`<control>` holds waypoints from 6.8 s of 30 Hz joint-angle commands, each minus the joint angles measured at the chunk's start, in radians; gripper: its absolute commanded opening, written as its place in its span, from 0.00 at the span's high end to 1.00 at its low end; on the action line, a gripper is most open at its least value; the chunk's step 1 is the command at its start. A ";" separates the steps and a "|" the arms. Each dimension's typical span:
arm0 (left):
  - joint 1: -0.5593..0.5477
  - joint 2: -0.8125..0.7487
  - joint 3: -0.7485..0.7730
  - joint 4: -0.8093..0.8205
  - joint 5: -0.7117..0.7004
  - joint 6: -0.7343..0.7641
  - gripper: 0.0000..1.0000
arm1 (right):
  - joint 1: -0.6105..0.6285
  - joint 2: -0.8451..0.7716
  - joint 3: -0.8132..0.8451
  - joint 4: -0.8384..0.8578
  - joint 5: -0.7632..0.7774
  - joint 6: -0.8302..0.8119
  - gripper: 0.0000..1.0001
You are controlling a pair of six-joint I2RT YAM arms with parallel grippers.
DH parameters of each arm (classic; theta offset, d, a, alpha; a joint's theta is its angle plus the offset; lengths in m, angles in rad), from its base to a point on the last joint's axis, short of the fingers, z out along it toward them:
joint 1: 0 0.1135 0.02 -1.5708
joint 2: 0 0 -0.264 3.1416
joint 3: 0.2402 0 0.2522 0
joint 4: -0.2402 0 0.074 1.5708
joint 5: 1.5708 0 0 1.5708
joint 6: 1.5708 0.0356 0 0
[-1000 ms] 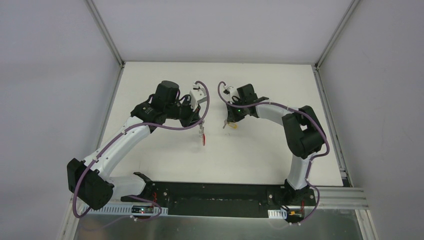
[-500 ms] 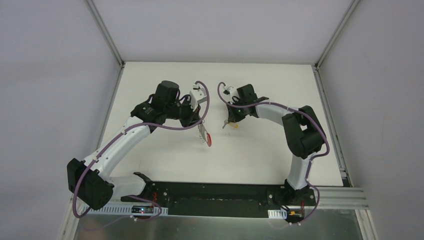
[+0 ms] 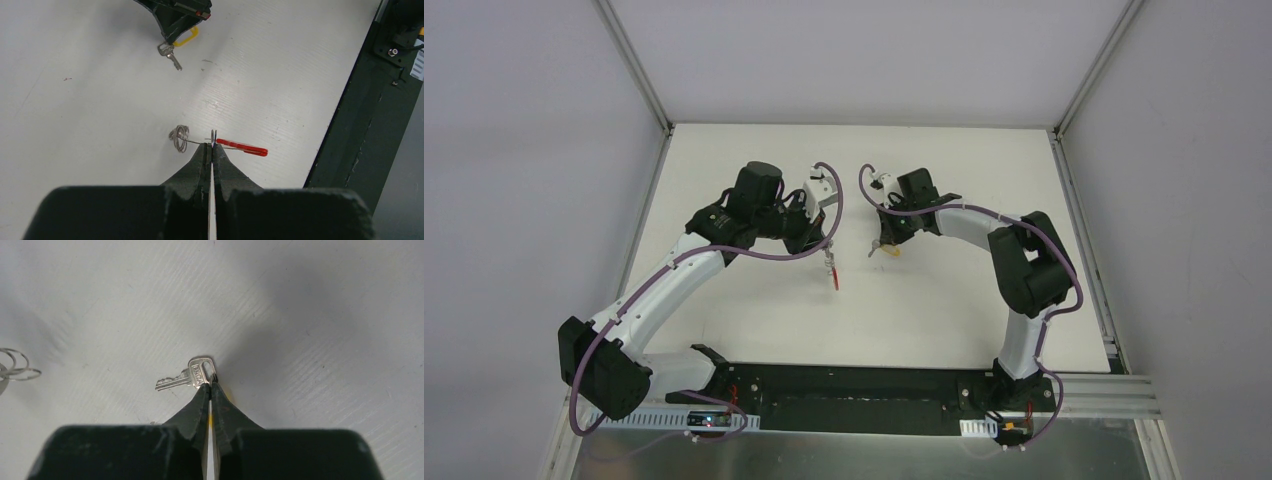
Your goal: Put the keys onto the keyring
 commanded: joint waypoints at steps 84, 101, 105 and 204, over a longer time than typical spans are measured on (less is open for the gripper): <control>-0.140 0.204 0.253 -0.026 -0.261 -0.313 1.00 | -0.097 -0.254 -0.127 0.619 -0.887 0.683 1.00; -0.142 0.208 0.248 -0.023 -0.261 -0.310 1.00 | -0.071 -0.225 -0.113 0.616 -0.881 0.688 1.00; -0.142 0.206 0.246 -0.023 -0.259 -0.306 1.00 | -0.070 -0.223 -0.109 0.615 -0.874 0.693 1.00; -0.160 0.212 0.237 -0.018 -0.208 -0.261 1.00 | -0.076 -0.225 -0.085 0.588 -0.906 0.664 1.00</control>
